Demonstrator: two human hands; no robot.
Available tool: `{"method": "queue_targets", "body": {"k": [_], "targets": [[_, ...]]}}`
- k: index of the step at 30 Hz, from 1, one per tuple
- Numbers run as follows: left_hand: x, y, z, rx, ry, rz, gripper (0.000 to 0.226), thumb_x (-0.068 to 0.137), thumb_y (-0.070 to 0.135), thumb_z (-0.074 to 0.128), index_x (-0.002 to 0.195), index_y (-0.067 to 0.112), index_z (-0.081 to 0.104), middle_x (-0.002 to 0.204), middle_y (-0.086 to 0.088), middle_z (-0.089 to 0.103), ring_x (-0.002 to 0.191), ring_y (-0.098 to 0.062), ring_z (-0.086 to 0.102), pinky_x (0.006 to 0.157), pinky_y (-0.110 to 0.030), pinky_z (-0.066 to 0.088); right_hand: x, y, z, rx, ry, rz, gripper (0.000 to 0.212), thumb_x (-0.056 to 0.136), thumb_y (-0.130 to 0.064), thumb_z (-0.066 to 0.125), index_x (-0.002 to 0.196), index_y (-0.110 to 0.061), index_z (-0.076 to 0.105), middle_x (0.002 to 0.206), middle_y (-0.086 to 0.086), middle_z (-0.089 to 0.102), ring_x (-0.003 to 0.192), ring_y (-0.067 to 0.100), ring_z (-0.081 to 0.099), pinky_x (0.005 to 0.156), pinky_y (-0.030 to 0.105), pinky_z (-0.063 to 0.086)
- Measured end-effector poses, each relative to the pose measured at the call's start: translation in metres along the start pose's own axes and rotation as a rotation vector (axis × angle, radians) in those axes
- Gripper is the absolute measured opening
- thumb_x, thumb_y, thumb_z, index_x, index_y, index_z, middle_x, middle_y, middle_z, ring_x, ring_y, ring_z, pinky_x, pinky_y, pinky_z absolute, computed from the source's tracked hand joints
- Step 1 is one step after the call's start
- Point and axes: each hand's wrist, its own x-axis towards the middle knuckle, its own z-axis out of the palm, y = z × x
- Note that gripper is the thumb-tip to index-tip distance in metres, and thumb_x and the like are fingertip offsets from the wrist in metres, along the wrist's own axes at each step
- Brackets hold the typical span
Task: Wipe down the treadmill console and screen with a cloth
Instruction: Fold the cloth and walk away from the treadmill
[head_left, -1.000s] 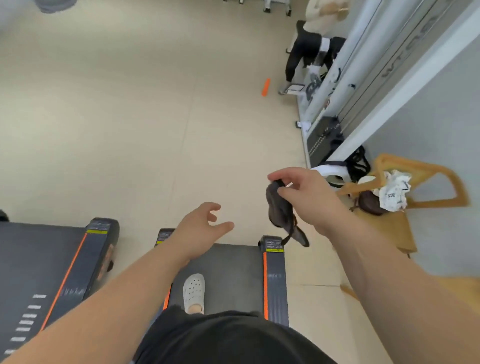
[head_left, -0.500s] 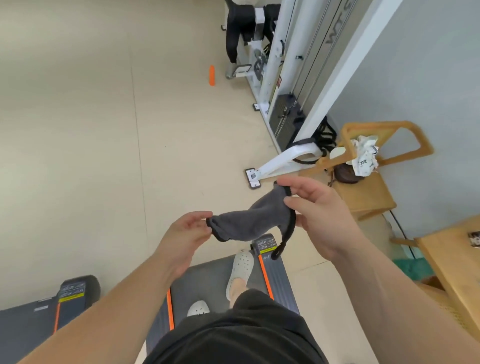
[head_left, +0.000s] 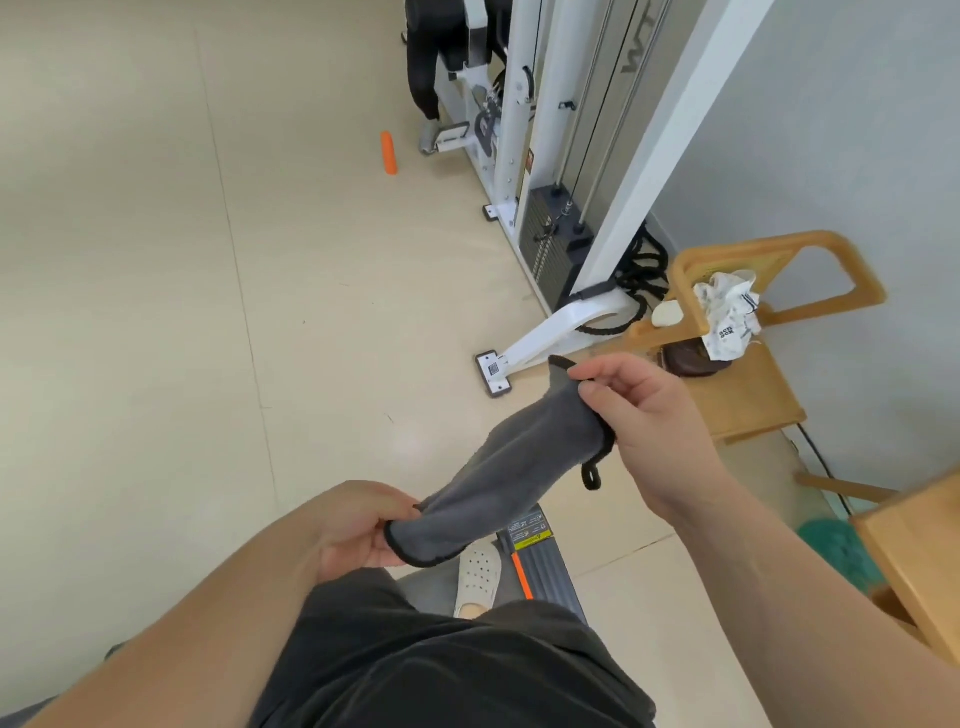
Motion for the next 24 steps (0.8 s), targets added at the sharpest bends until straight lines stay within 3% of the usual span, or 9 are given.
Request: {"method": "queue_targets", "body": {"k": [3,6,10,12,14,17,19,22,24], "targets": [[0.025,0.029,0.011,0.003,-0.033,0.049,0.007,0.092,-0.005,0.061,0.094,-0.004,0.068,0.102,-0.023,0.072,0.096,-0.033,0.071,0.093,-0.049,0.057,0.027,0.014,-0.014,-0.064,0.048,0.065,0.029,0.100,-0.004,0.060,0.093,-0.026,0.077,0.083,-0.012,0.072,0.083,0.009,0.065,0.070,0.025,0.052],[0.059,0.066,0.015,0.073,0.150,0.241,0.009,0.090,-0.008,0.061,0.092,0.000,0.065,0.100,-0.021,0.069,0.099,-0.037,0.071,0.100,-0.050,0.055,0.052,0.042,-0.030,-0.175,0.107,0.125,0.031,0.101,-0.007,0.060,0.091,-0.032,0.076,0.083,-0.014,0.072,0.084,0.014,0.065,0.073,0.030,0.051],[0.110,0.115,0.011,0.261,0.140,0.406,0.042,0.086,-0.014,0.057,0.112,0.017,0.068,0.100,-0.014,0.076,0.092,-0.031,0.075,0.091,-0.037,0.056,0.099,0.085,-0.044,-0.289,0.165,0.167,0.033,0.100,-0.008,0.061,0.089,-0.036,0.075,0.088,-0.009,0.072,0.088,0.012,0.063,0.071,0.022,0.045],[0.143,0.140,0.005,0.437,0.179,0.488,0.038,0.086,-0.011,0.061,0.104,0.020,0.074,0.095,-0.004,0.077,0.090,-0.022,0.072,0.081,-0.026,0.054,0.129,0.107,-0.045,-0.288,0.184,0.173,0.035,0.100,-0.008,0.061,0.086,-0.036,0.076,0.077,-0.016,0.069,0.077,0.009,0.059,0.067,0.020,0.042],[0.188,0.161,-0.003,0.582,0.255,0.576,0.025,0.084,0.000,0.071,0.091,0.023,0.077,0.088,0.001,0.076,0.086,-0.020,0.070,0.074,-0.029,0.054,0.160,0.133,-0.042,-0.284,0.230,0.172,0.031,0.101,-0.009,0.062,0.089,-0.034,0.077,0.070,-0.015,0.066,0.068,0.008,0.056,0.063,0.017,0.042],[0.258,0.186,-0.015,0.658,0.350,0.723,0.015,0.082,0.014,0.078,0.076,0.028,0.077,0.075,0.010,0.074,0.081,-0.014,0.070,0.072,-0.033,0.057,0.204,0.177,-0.029,-0.335,0.317,0.141,0.027,0.102,-0.010,0.060,0.097,-0.030,0.077,0.075,-0.012,0.068,0.057,-0.006,0.055,0.054,0.008,0.041],[0.286,0.201,-0.021,0.707,0.402,0.832,0.015,0.084,0.013,0.076,0.078,0.026,0.077,0.073,0.013,0.071,0.077,-0.010,0.068,0.068,-0.029,0.055,0.224,0.196,-0.019,-0.363,0.368,0.134,0.023,0.102,-0.013,0.061,0.101,-0.032,0.075,0.082,-0.006,0.069,0.054,-0.002,0.053,0.051,0.011,0.041],[0.295,0.215,-0.025,0.885,0.406,0.985,0.017,0.086,0.009,0.074,0.096,0.022,0.078,0.080,0.016,0.068,0.079,-0.014,0.067,0.074,-0.027,0.050,0.228,0.198,-0.011,-0.454,0.353,0.168,0.024,0.097,-0.014,0.069,0.112,-0.033,0.070,0.093,-0.012,0.068,0.074,0.001,0.060,0.061,0.007,0.043],[0.297,0.231,-0.021,1.056,0.369,1.060,0.013,0.088,0.009,0.072,0.093,0.019,0.078,0.077,0.013,0.068,0.078,-0.017,0.066,0.071,-0.024,0.047,0.229,0.197,-0.020,-0.656,0.307,0.182,0.032,0.094,-0.013,0.069,0.119,-0.032,0.069,0.103,-0.017,0.067,0.092,0.005,0.061,0.070,0.005,0.039]]}}
